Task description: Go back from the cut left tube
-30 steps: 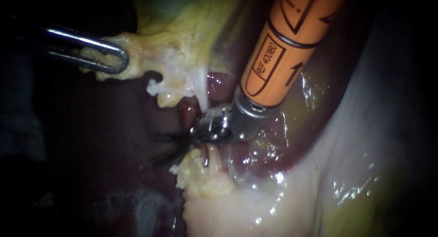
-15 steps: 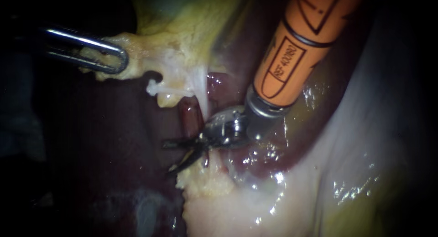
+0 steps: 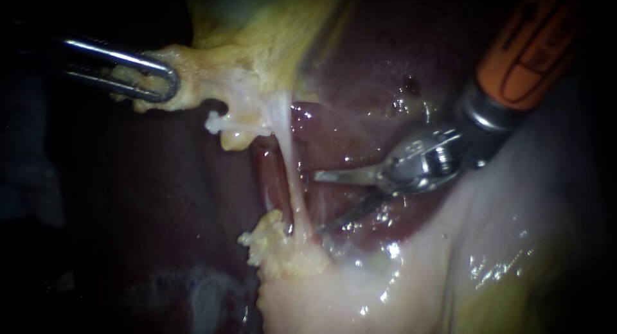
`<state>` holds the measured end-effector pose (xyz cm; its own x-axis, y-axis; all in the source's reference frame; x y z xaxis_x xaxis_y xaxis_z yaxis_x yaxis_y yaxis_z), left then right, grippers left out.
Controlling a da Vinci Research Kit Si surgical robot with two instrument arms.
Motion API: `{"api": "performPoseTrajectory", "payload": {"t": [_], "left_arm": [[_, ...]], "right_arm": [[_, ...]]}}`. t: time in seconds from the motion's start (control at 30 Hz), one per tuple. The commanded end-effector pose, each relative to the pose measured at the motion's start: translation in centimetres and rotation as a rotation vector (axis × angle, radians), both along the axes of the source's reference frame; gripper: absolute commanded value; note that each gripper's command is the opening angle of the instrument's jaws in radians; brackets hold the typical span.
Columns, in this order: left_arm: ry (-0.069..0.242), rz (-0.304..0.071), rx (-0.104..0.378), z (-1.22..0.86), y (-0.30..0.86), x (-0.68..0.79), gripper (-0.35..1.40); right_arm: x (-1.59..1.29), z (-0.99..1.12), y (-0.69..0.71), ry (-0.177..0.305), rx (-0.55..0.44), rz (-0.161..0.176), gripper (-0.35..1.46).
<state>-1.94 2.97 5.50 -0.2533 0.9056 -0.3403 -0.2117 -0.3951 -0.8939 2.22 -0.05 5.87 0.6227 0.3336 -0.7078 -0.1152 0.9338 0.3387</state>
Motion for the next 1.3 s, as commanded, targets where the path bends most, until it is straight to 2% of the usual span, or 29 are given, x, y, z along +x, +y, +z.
{"api": "performPoseTrajectory", "payload": {"t": [0.03,0.1,0.2,0.37,0.57,0.8,1.17,1.3], "left_arm": [[0.000,0.000,0.000,0.00,0.00,0.00,-0.35],[0.000,0.000,0.000,0.00,0.00,0.00,-0.35],[0.000,0.000,0.000,0.02,0.00,0.00,-0.35],[0.003,-0.002,-0.006,0.10,-0.04,-0.03,-0.35],[0.008,-0.005,-0.016,0.27,-0.12,-0.12,-0.35],[0.011,-0.006,-0.025,0.51,-0.12,-0.22,-0.35],[0.012,-0.002,-0.033,0.88,-0.08,-0.53,-0.35],[0.015,0.008,-0.043,1.03,-0.10,-0.55,-0.35]], "right_arm": [[-0.03,0.00,0.00,-0.013,-0.009,0.005,1.45],[-0.07,-0.01,0.00,-0.022,-0.008,0.012,1.45],[-0.10,-0.01,0.00,-0.001,0.019,-0.007,1.45],[-0.10,-0.02,0.00,0.002,0.018,-0.006,1.45],[-0.12,-0.03,-0.01,0.003,0.018,-0.007,1.45],[-0.19,-0.03,-0.02,0.005,0.019,-0.010,1.45],[-0.25,-0.04,-0.02,0.006,0.019,-0.013,1.45],[-0.25,-0.04,-0.02,0.006,0.019,-0.013,1.45]]}}
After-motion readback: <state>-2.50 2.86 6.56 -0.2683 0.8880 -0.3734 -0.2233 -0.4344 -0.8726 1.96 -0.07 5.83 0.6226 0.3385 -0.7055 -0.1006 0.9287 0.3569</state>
